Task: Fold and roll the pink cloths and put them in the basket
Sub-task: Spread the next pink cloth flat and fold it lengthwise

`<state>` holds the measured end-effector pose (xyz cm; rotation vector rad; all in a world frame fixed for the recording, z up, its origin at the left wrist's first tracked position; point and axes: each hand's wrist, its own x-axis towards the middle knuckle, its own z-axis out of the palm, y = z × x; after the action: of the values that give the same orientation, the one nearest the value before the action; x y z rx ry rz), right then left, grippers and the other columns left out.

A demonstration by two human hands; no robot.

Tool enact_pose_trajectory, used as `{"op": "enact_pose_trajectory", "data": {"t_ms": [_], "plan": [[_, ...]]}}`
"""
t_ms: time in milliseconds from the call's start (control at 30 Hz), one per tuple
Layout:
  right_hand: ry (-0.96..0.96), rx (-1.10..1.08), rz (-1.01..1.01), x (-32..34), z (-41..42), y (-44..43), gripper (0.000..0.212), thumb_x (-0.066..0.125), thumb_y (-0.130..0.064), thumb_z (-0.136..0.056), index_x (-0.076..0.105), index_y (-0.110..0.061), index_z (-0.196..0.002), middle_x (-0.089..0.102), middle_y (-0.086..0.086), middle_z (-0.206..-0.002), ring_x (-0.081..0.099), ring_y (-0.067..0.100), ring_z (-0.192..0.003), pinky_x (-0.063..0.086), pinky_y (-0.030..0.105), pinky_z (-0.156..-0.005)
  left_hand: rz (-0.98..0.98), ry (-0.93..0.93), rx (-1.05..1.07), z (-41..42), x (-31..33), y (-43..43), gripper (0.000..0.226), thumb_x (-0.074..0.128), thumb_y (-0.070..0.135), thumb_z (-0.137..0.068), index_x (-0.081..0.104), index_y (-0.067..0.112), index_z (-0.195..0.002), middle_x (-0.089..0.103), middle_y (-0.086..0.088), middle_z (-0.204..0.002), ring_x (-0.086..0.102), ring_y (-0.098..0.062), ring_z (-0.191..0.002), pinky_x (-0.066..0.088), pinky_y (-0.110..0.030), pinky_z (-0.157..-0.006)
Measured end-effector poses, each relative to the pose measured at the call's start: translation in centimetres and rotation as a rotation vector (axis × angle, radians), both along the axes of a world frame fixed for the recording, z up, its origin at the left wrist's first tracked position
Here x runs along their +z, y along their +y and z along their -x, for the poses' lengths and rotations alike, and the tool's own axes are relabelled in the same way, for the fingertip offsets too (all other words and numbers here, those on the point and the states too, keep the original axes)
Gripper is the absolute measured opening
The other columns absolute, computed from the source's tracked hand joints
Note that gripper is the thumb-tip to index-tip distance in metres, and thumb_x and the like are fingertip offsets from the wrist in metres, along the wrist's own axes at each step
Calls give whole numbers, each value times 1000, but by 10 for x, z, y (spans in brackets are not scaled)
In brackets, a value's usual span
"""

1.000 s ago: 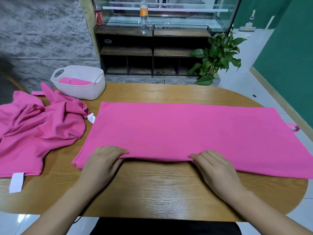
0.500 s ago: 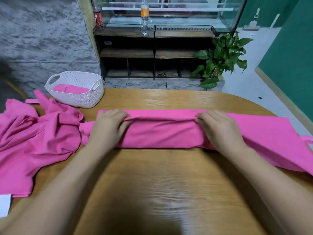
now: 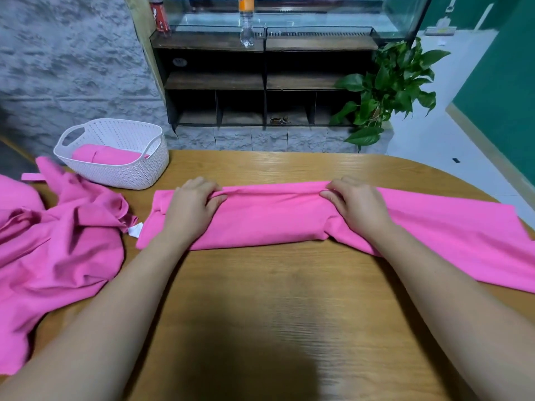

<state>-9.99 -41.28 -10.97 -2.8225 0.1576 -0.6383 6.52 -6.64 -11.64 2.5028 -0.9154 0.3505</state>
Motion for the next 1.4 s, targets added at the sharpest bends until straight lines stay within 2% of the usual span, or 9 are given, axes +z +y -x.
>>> {"op": "enact_pose_trajectory", "data": {"t_ms": [233, 400, 533, 867, 1033, 1133, 1267, 1400], "plan": [[-58, -23, -127, -8, 13, 0, 23, 67, -46, -100, 69, -24, -106, 69, -6, -95, 65, 17, -87, 55, 41, -72, 43, 19, -13, 10, -3, 10, 9, 73, 29, -97, 72, 20, -101, 62, 2, -94, 59, -28, -91, 48, -45, -80], [-27, -9, -142, -10, 54, 14, 24, 68, -45, -100, 68, -23, -108, 67, -7, -97, 64, 18, -88, 54, 40, -75, 53, 53, -56, 34, -8, 29, 10, 69, 34, -100, 72, 25, -105, 60, 6, -96, 58, -24, -93, 49, -46, -83], [-10, 43, -107, -11, 98, 26, 23, 69, -41, -100, 68, -20, -109, 67, -7, -97, 64, 18, -88, 53, 38, -78, 53, 85, -112, 58, -10, 49, 22, 61, 43, -100, 73, 26, -107, 60, 9, -97, 57, -20, -94, 48, -43, -83], [11, 110, -117, -6, 92, 12, 31, 70, -52, -96, 60, -23, -95, 59, -11, -77, 55, 13, -67, 51, 38, -62, 89, 91, -102, 66, -9, 56, 18, 62, 40, -99, 72, 26, -104, 61, 12, -98, 58, -18, -94, 49, -43, -83], [-59, 148, 38, 17, 84, 17, 29, 68, -45, -101, 57, -21, -87, 56, -12, -76, 57, 17, -68, 46, 39, -54, 92, 64, -57, 67, -10, 56, 19, 62, 36, -98, 73, 21, -104, 65, 7, -99, 60, -21, -95, 49, -42, -84], [-53, 141, 81, 31, 68, 12, 30, 65, -49, -102, 56, -23, -89, 58, -11, -77, 57, 15, -71, 43, 36, -54, 89, 51, -24, 65, -11, 54, 19, 62, 35, -97, 72, 20, -104, 66, 6, -98, 61, -23, -94, 48, -42, -82], [56, 135, 7, 7, 53, 7, 31, 60, -57, -100, 59, -28, -92, 66, -14, -84, 64, 15, -77, 48, 35, -59, 97, 42, -8, 64, -11, 57, 14, 65, 33, -96, 72, 22, -102, 63, 7, -96, 59, -23, -92, 48, -42, -82], [62, 46, -50, -4, 52, 2, 37, 64, -63, -95, 56, -28, -87, 61, -14, -74, 59, 13, -67, 47, 32, -57, 69, 25, 31, 62, -12, 59, 18, 64, 36, -96, 72, 21, -100, 62, 5, -93, 59, -27, -89, 48, -44, -80]]}}
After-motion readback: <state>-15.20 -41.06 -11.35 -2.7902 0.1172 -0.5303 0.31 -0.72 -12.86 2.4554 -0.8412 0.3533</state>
